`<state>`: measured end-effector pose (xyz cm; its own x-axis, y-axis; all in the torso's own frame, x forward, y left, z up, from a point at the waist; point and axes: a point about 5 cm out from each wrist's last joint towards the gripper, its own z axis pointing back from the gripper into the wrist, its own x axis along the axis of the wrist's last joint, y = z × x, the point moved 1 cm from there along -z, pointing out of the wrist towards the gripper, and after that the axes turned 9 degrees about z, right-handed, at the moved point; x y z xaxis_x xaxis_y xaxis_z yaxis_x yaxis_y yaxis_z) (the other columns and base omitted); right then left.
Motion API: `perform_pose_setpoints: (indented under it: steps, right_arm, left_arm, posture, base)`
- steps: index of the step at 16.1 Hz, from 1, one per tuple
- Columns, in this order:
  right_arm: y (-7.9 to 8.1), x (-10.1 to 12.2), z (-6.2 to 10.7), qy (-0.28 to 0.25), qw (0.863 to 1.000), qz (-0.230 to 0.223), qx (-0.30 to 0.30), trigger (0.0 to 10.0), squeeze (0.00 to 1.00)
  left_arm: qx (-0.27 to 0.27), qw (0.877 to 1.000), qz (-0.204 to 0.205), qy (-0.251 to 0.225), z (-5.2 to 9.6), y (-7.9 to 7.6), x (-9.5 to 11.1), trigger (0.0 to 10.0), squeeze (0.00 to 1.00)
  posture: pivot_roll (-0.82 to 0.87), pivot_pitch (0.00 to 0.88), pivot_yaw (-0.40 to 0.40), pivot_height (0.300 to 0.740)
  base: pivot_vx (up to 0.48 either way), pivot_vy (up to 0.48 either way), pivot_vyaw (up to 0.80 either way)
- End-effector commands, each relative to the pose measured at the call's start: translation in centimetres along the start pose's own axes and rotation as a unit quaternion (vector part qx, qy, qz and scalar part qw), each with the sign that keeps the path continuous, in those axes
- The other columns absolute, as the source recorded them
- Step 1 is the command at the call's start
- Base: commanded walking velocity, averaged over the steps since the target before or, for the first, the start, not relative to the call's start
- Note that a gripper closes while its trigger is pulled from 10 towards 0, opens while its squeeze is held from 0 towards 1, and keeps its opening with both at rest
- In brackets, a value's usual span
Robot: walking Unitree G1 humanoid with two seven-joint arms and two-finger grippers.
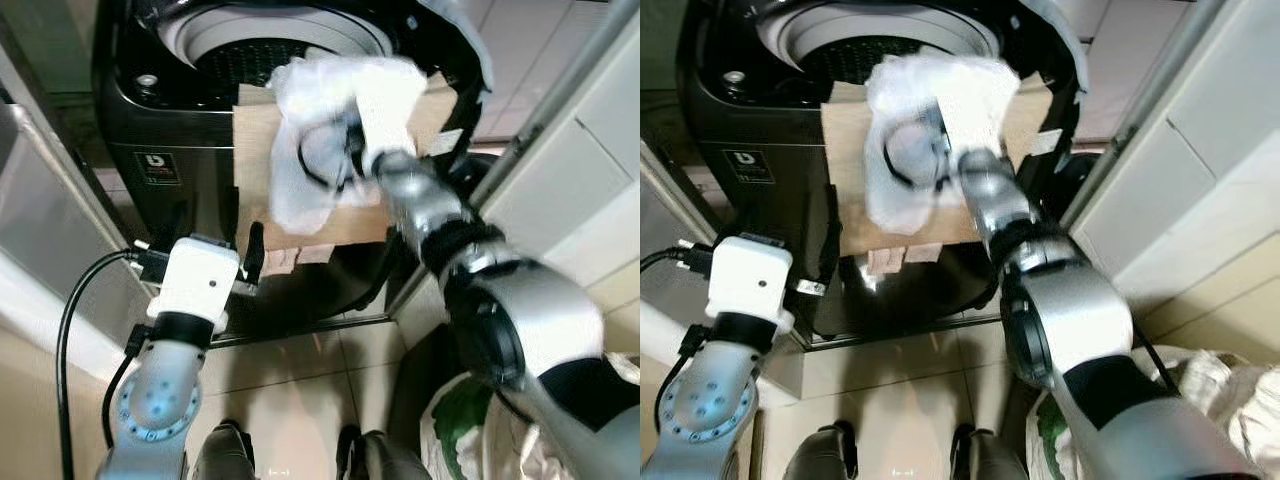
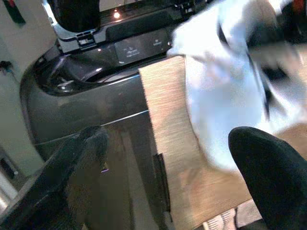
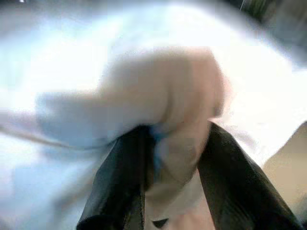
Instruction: Clothes washing
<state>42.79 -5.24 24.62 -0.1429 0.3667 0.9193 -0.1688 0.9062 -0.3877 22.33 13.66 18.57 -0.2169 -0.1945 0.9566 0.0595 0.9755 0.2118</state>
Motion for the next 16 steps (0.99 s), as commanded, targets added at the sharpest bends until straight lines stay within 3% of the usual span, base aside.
perform_pose_setpoints:
  steps: [1, 6, 9, 10, 11, 13, 14, 16]
  right_arm:
    - [-1.7, 4.8, -0.5, -0.083, 0.996, -0.017, -0.025, 0.0, 0.0]
    - [-4.3, 10.5, -0.6, -0.146, 0.987, 0.002, -0.065, 0.0, 0.0]
    - [-4.6, 9.3, -0.7, -0.111, 0.989, 0.046, -0.088, 0.0, 0.0]
    - [-4.4, 8.7, -0.7, -0.103, 0.99, 0.047, -0.086, 7.0, 0.0]
    - [-3.8, 7.9, -0.7, -0.101, 0.991, 0.05, -0.079, 10.0, 0.0]
    - [-2.2, 5.9, -0.5, -0.104, 0.991, 0.063, -0.061, 10.0, 0.0]
    - [-1.9, 4.4, -0.3, -0.093, 0.993, 0.033, -0.064, 10.0, 0.0]
    - [-1.5, 3.2, 0.1, -0.105, 0.991, 0.028, -0.074, 10.0, 0.0]
  left_arm:
    - [-0.005, 1.0, 0.006, -0.003, -0.1, -0.5, 0.0, 10.0, 0.0]
    - [0.013, 1.0, 0.009, -0.012, -0.4, -0.6, 0.0, 10.0, 0.0]
    - [0.025, 1.0, 0.007, -0.013, -0.3, -0.4, 0.0, 10.0, 0.0]
    - [0.028, 1.0, 0.007, -0.012, -0.3, -0.4, 0.0, 10.0, 0.0]
    - [0.032, 0.999, 0.008, -0.012, -0.2, -0.5, 0.0, 10.0, 0.0]
    - [0.035, 0.999, 0.009, -0.011, -0.2, -0.4, -0.2, 10.0, 0.0]
    - [0.031, 0.999, 0.01, -0.013, -0.5, -0.5, -0.2, 10.0, 0.0]
    - [0.024, 1.0, 0.011, -0.017, -0.7, -0.6, -0.1, 10.0, 0.0]
  posture:
    - [0.24, 0.136, -0.126, 0.74]
    - [0.25, 0.131, -0.165, 0.74]
    - [0.26, 0.145, -0.187, 0.74]
    - [0.26, 0.144, -0.192, 0.74]
    - [0.26, 0.145, -0.195, 0.74]
    - [0.24, 0.139, -0.185, 0.74]
    - [0.23, 0.135, -0.18, 0.74]
    - [0.22, 0.127, -0.166, 0.74]
  base:
    - [0.0, 0.0, 0.0]
    - [0.0, 0.0, 0.0]
    - [0.0, 0.0, 0.0]
    - [0.0, 0.0, 0.0]
    - [0.0, 0.0, 0.0]
    - [0.0, 0.0, 0.0]
    - [0.0, 0.0, 0.0]
    - [0.0, 0.0, 0.0]
